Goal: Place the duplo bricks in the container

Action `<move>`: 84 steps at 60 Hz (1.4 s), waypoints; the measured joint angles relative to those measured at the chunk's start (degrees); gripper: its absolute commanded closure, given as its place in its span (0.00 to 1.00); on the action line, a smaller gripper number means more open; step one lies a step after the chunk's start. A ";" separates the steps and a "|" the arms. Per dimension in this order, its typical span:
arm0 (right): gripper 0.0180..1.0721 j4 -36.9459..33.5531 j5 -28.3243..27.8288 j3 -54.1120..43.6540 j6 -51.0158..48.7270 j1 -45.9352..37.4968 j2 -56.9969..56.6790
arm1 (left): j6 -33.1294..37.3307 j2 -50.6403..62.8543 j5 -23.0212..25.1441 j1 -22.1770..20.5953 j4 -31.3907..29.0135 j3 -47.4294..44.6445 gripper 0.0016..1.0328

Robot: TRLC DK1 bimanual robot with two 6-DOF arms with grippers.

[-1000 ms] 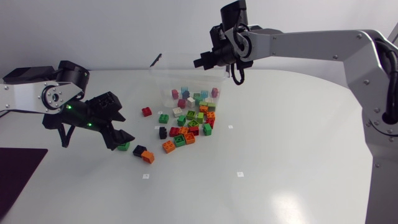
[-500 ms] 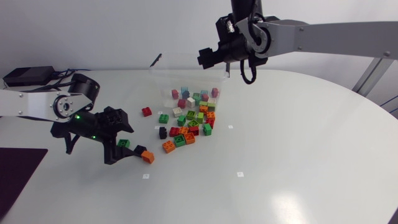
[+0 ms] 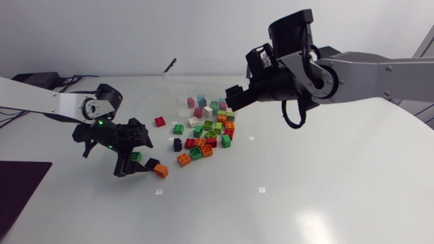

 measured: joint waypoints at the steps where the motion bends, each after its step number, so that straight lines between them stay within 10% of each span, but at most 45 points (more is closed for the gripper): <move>1: 0.12 0.13 0.00 -0.74 -0.02 0.04 -0.42 | 0.24 0.28 -0.13 -0.02 0.00 0.13 0.06; 19: 0.12 1.88 -0.04 -12.17 0.02 3.50 -3.69 | 3.63 3.89 -2.36 -1.84 -1.11 1.86 0.17; 32: 0.12 2.43 -0.94 -13.53 -0.02 9.49 -3.67 | 4.55 4.48 -2.58 -1.88 -1.79 2.60 0.75; 84: 0.12 -6.99 -0.42 10.27 -2.58 19.93 22.97 | 4.48 -6.64 4.52 5.79 -10.27 1.84 0.76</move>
